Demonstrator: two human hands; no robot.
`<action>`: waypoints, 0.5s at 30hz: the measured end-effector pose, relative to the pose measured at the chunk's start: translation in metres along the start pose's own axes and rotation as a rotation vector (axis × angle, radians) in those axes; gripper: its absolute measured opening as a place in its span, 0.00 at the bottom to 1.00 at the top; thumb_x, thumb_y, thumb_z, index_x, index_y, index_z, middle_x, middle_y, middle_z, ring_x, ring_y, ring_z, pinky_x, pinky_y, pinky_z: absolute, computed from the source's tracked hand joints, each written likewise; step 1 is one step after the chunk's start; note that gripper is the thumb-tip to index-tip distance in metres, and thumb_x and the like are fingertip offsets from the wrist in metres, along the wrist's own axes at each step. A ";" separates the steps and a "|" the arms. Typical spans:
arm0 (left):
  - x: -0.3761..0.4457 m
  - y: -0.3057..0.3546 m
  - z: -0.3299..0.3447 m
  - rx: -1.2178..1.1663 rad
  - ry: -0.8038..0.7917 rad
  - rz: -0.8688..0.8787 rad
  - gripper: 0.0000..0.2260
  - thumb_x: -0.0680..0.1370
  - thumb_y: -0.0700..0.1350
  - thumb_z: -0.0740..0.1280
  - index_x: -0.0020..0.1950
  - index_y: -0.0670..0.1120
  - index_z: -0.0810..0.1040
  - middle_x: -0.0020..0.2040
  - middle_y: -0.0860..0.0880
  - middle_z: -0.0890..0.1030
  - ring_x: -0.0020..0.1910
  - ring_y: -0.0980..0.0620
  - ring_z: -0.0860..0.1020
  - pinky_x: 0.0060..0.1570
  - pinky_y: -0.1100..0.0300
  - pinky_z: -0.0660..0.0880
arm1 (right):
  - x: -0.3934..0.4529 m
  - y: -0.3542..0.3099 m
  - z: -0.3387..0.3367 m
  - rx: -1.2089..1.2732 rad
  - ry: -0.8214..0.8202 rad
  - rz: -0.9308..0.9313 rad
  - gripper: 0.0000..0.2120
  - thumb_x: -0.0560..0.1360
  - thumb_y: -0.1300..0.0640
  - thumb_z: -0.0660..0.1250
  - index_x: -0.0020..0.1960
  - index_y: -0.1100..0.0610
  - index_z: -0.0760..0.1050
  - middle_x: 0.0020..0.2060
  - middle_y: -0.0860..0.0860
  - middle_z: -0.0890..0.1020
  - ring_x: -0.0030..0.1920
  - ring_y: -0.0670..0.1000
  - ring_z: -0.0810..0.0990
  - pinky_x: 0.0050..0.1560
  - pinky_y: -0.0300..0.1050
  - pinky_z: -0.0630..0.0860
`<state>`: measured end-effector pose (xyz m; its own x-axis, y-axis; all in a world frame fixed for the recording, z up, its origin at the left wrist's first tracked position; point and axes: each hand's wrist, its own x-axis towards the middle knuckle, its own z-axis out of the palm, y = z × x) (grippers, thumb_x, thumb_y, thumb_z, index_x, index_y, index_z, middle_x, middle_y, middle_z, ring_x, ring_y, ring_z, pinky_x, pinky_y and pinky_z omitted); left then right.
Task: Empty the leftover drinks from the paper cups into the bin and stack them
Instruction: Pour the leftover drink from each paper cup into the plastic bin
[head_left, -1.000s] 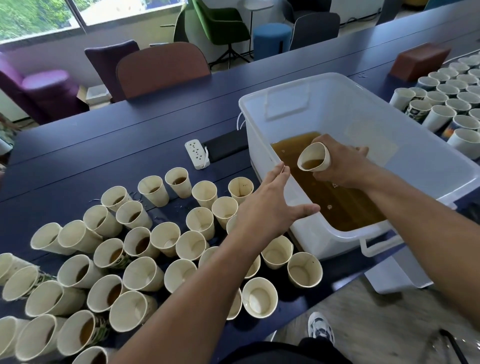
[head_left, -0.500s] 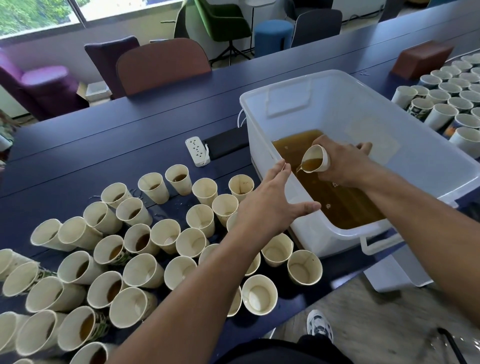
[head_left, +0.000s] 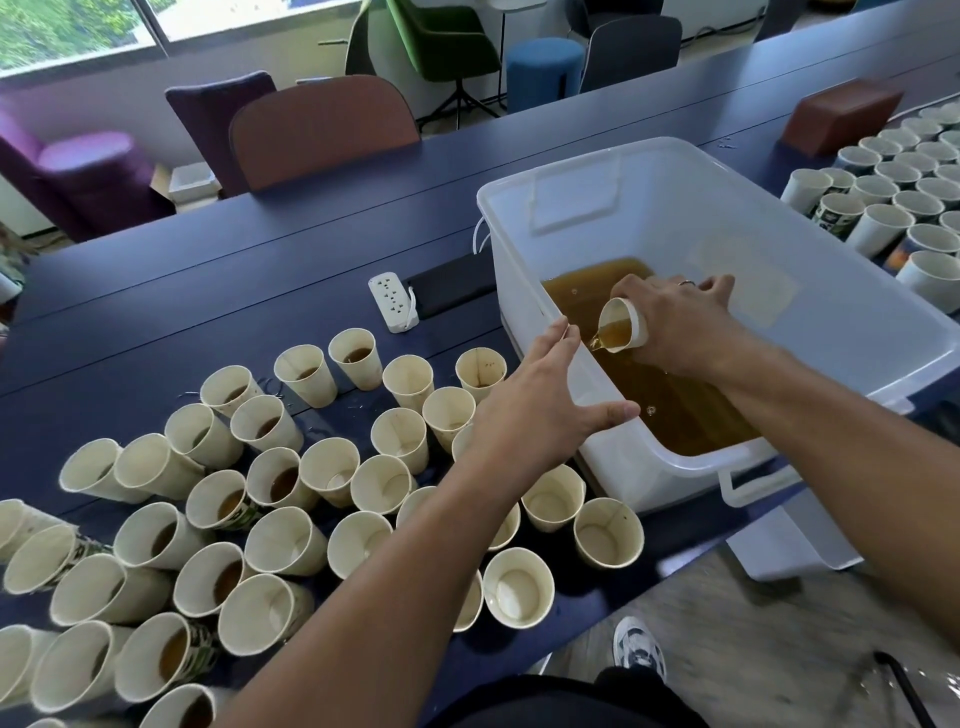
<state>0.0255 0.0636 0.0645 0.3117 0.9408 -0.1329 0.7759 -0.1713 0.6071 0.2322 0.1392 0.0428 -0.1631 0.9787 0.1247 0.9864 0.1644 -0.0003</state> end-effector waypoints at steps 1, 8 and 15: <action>-0.001 0.000 0.000 -0.002 -0.001 0.001 0.46 0.71 0.69 0.70 0.83 0.57 0.53 0.82 0.62 0.50 0.79 0.52 0.61 0.68 0.43 0.72 | 0.000 -0.001 0.000 -0.015 -0.003 -0.005 0.26 0.71 0.48 0.74 0.63 0.47 0.65 0.55 0.51 0.78 0.56 0.56 0.76 0.58 0.59 0.62; -0.001 0.000 0.000 -0.015 0.005 -0.003 0.46 0.71 0.69 0.71 0.83 0.57 0.54 0.82 0.63 0.50 0.79 0.53 0.62 0.68 0.43 0.72 | -0.001 -0.006 -0.001 -0.078 -0.012 -0.028 0.29 0.71 0.48 0.74 0.67 0.47 0.64 0.58 0.50 0.77 0.58 0.56 0.76 0.59 0.58 0.61; -0.001 0.000 -0.001 -0.009 0.003 0.002 0.46 0.71 0.69 0.70 0.83 0.57 0.53 0.82 0.63 0.50 0.79 0.53 0.61 0.68 0.44 0.72 | -0.001 -0.006 -0.002 -0.073 -0.014 -0.015 0.28 0.71 0.49 0.73 0.66 0.47 0.65 0.57 0.50 0.77 0.59 0.56 0.75 0.59 0.58 0.61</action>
<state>0.0248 0.0633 0.0656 0.3121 0.9412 -0.1294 0.7702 -0.1709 0.6145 0.2265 0.1372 0.0447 -0.1774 0.9780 0.1101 0.9827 0.1699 0.0737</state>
